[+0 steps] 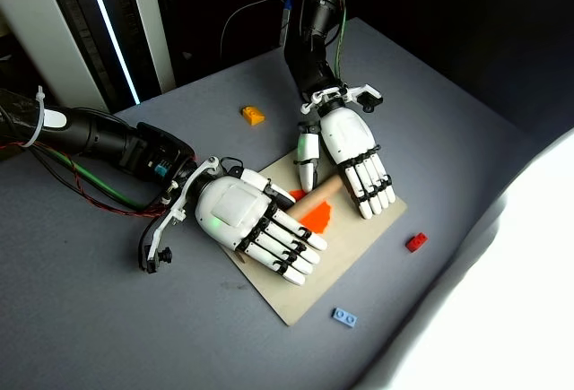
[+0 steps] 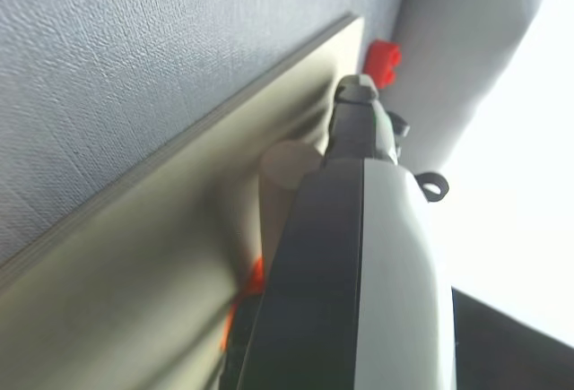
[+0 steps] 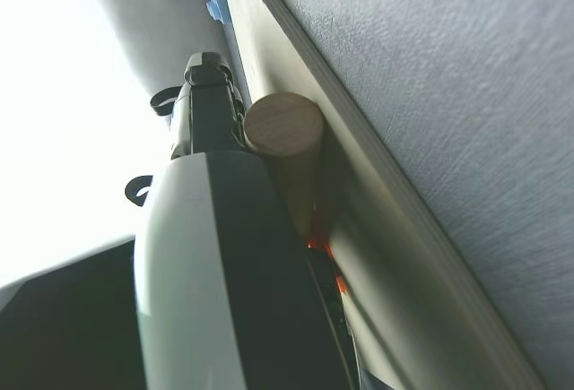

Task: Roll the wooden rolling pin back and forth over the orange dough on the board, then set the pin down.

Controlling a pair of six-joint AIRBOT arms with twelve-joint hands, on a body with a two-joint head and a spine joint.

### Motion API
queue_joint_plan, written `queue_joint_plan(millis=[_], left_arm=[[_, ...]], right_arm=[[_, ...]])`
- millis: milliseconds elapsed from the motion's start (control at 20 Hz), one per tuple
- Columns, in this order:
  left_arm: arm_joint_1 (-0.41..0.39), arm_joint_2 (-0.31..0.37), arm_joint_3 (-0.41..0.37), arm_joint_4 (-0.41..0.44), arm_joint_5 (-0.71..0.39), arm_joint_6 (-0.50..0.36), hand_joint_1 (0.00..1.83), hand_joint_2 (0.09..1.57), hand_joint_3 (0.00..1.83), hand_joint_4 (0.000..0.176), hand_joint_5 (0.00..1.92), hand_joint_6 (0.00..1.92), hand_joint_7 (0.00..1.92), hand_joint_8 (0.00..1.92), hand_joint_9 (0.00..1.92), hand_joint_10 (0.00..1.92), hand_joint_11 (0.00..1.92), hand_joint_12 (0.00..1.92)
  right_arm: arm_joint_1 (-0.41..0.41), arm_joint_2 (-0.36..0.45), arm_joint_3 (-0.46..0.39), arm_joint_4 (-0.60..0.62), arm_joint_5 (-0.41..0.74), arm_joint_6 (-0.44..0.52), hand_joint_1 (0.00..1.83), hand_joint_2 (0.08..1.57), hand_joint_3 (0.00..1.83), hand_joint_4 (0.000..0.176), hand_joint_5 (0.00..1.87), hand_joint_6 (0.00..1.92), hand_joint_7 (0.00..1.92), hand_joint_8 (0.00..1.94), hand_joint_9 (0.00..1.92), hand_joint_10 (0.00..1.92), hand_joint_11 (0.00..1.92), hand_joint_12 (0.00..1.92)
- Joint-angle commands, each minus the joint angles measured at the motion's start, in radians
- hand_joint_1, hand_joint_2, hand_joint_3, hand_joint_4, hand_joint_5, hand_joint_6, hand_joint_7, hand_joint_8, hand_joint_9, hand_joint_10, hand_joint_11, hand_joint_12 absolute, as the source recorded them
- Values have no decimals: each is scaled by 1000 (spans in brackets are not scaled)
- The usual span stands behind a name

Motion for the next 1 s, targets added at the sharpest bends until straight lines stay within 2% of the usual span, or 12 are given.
queue_joint_plan(millis=[0, 600, 950], left_arm=[[-9, 0, 15, 13, -78, 0, 0, 1357, 19, 0, 0, 0, 0, 0, 0, 0, 0, 0], [-21, -12, 54, 2, -39, 0, 0, 1366, 21, 0, 0, 0, 0, 0, 0, 0, 0, 0], [-42, -42, 94, 2, -7, 6, 0, 1373, 22, 0, 0, 0, 0, 0, 0, 0, 0, 0]], right_arm=[[7, 7, 15, 5, 71, 8, 0, 1454, 0, 0, 57, 6, 77, 6, 53, 10, 0, 0], [21, 6, 49, 6, 61, 22, 0, 1452, 0, 0, 53, 5, 68, 5, 33, 4, 0, 0], [25, 6, 61, 39, 44, 22, 0, 1450, 0, 0, 68, 8, 74, 3, 28, 1, 0, 0]])
